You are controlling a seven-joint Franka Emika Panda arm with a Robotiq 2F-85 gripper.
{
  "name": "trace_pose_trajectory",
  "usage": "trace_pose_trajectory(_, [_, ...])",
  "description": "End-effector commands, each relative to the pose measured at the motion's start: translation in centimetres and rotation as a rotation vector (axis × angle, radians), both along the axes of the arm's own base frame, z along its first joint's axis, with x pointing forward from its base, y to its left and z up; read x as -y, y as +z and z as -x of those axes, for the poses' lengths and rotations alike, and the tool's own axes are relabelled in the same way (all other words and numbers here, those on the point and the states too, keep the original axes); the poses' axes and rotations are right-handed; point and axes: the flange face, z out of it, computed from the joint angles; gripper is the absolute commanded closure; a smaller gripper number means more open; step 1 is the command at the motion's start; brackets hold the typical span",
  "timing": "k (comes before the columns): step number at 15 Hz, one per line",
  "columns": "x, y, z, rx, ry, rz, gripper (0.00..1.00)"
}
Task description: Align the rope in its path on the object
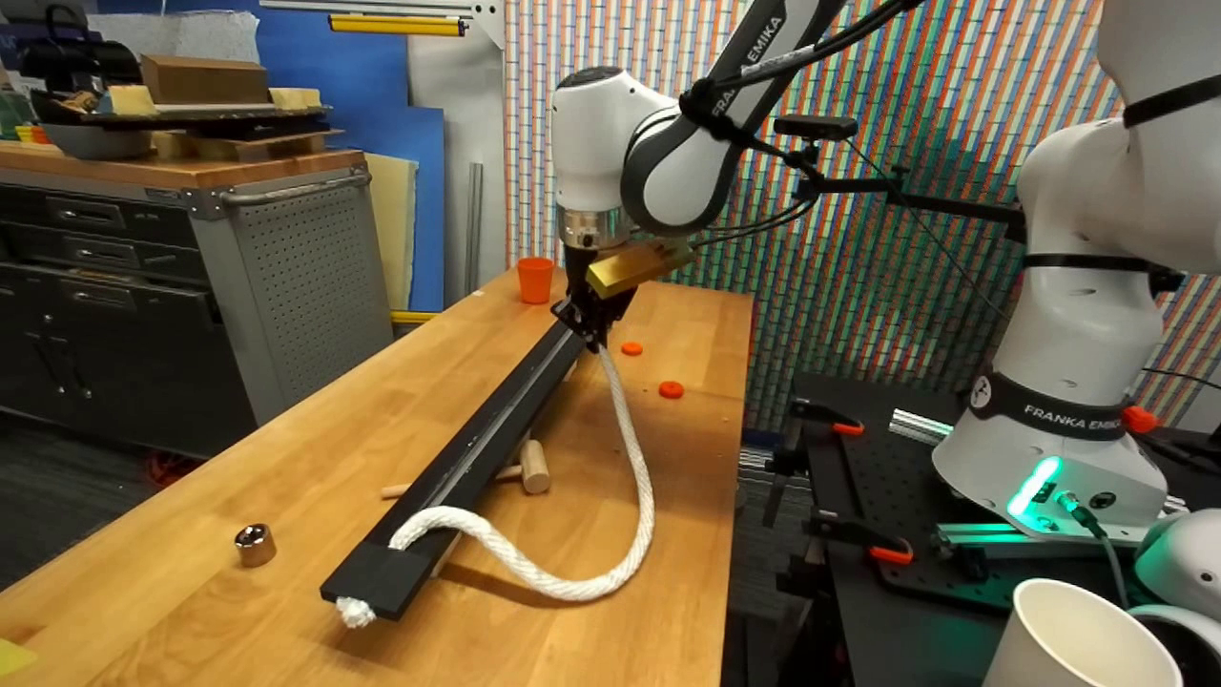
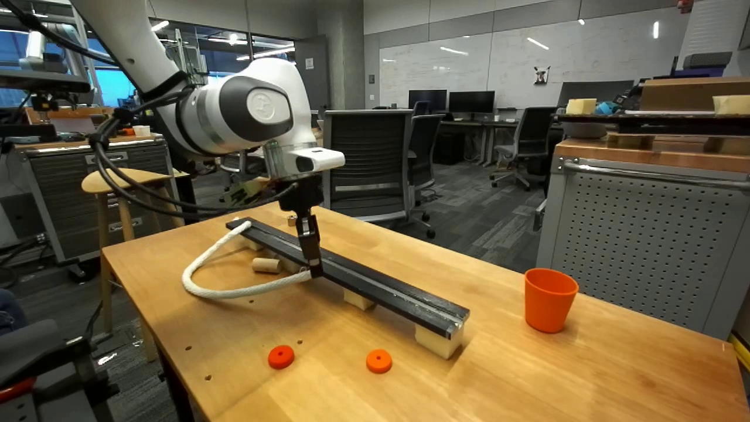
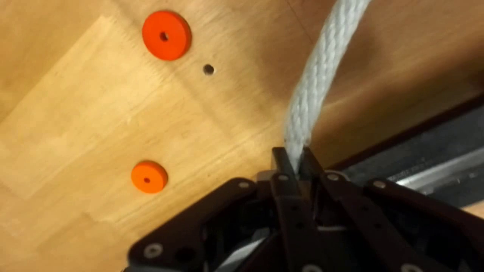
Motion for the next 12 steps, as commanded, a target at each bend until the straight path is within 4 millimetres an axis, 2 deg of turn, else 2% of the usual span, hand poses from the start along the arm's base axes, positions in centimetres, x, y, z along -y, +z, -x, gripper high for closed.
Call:
trace_pose_trajectory(1, [1.4, 5.4, -1.2, 0.071, -0.089, 0.043, 0.97])
trace_pose_trajectory(5, [4.4, 8.1, -2.4, 0.083, -0.238, 0.107, 0.97])
trace_pose_trajectory(12, [9.9, 9.0, -3.4, 0.002, -0.449, 0.159, 0.97])
